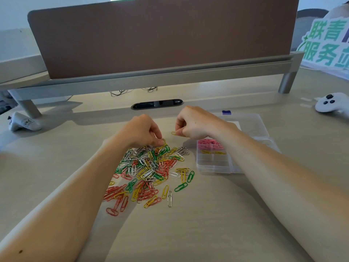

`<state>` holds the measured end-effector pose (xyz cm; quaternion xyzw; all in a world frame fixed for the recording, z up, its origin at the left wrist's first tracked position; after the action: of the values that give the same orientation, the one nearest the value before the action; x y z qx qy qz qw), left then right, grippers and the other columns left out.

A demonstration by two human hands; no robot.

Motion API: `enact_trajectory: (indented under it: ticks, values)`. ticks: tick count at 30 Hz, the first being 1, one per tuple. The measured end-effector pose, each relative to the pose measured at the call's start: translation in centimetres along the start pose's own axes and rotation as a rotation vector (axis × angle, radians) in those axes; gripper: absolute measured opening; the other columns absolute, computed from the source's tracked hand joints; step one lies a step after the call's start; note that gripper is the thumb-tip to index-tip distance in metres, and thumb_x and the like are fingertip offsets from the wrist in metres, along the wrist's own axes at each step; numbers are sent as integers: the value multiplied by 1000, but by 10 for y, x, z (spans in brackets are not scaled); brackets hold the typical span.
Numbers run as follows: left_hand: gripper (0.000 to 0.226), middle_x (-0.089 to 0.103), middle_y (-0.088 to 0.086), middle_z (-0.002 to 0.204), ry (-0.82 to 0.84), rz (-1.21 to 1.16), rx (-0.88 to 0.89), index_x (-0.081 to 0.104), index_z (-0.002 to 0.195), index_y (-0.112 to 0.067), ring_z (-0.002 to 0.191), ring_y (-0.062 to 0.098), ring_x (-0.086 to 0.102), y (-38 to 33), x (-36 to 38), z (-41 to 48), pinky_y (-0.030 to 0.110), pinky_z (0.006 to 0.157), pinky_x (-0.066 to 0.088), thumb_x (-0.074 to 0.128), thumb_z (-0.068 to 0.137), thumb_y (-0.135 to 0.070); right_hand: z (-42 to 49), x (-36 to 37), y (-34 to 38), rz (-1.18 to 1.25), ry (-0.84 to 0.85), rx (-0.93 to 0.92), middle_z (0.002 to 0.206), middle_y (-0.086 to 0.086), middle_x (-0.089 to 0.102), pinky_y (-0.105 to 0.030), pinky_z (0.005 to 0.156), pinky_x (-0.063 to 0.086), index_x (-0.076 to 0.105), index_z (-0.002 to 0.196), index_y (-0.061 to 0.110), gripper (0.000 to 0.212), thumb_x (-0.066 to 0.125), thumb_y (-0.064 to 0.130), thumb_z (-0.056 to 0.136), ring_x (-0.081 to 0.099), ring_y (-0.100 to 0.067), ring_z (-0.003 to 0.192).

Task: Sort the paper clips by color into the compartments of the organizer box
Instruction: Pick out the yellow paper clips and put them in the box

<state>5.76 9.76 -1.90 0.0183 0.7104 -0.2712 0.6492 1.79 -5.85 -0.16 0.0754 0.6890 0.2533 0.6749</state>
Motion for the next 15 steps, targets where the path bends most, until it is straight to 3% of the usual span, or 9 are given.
enact_trajectory:
  ticks: [7, 11, 15]
  values:
    - [14, 71, -5, 80, -33, 20, 42, 76, 88, -19, 74, 10, 63, 0, 0, 2, 30, 74, 53, 74, 81, -32, 0, -3, 0, 14, -3, -4, 74, 3, 63, -20, 55, 39, 69, 80, 14, 11, 66, 16, 90, 55, -12, 70]
    - [16, 71, -4, 77, 6, 13, 35, 76, 81, -19, 69, 8, 63, -1, 1, 1, 20, 61, 47, 79, 75, -32, 1, -4, -2, 21, -10, 4, 73, 5, 62, -20, 54, 38, 70, 81, 14, 10, 66, 16, 90, 54, -9, 68]
    - [6, 72, -4, 79, -18, 21, 46, 76, 81, -20, 73, 11, 64, -1, 2, 3, 22, 66, 50, 77, 78, -24, 2, -4, -3, 18, -10, 0, 76, 2, 64, -20, 54, 38, 71, 84, 12, 9, 65, 15, 90, 55, -9, 69]
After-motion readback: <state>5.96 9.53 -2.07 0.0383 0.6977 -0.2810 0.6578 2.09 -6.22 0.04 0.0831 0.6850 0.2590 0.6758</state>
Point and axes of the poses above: each hand's wrist, its own z-axis towards the middle knuckle, its own x-axis out of the palm, y = z × x, the point moved 3 cm from there along z, towards the middle knuckle
